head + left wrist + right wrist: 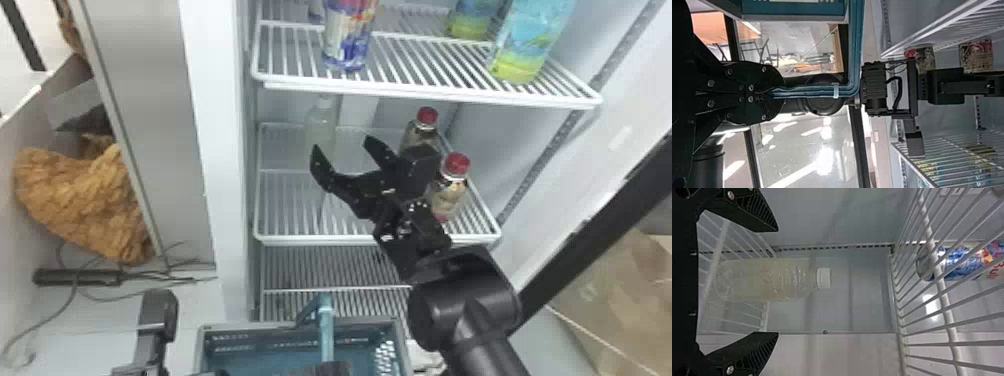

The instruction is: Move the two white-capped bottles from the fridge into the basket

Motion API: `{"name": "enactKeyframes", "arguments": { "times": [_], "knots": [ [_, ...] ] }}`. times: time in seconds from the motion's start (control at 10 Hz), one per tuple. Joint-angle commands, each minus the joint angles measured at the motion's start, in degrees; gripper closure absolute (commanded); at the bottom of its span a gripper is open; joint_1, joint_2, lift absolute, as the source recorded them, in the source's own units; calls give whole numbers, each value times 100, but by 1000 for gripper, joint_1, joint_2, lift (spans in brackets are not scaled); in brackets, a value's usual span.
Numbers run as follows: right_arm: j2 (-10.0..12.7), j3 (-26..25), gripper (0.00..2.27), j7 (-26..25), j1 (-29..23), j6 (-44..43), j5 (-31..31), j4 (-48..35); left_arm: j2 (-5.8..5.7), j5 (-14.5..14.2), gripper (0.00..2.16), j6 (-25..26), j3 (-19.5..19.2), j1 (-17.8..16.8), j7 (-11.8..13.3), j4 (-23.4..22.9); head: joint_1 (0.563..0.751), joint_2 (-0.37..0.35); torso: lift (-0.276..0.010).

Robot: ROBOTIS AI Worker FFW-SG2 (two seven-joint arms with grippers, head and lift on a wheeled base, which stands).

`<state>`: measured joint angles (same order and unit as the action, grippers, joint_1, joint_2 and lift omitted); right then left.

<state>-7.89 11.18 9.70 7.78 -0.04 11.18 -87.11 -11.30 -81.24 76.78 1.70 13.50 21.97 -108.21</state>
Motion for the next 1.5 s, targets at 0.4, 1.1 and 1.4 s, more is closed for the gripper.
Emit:
{"name": "enactKeyframes", "arguments": {
  "times": [0.4, 1.1, 1.4],
  "knots": [
    [33, 436, 99, -258, 614, -165, 93, 899, -13, 0, 1154, -28, 35, -43, 0, 0, 695, -176, -260],
    [59, 973, 102, -689, 1388, -151, 127, 1771, -4, -11, 1154, -42, 93, -99, -9, 14, 695, -149, -260],
    [59, 1065, 104, -812, 1641, -151, 162, 2137, 5, -23, 1154, -56, 127, -127, -9, 42, 695, -147, -260]
  ]
}}
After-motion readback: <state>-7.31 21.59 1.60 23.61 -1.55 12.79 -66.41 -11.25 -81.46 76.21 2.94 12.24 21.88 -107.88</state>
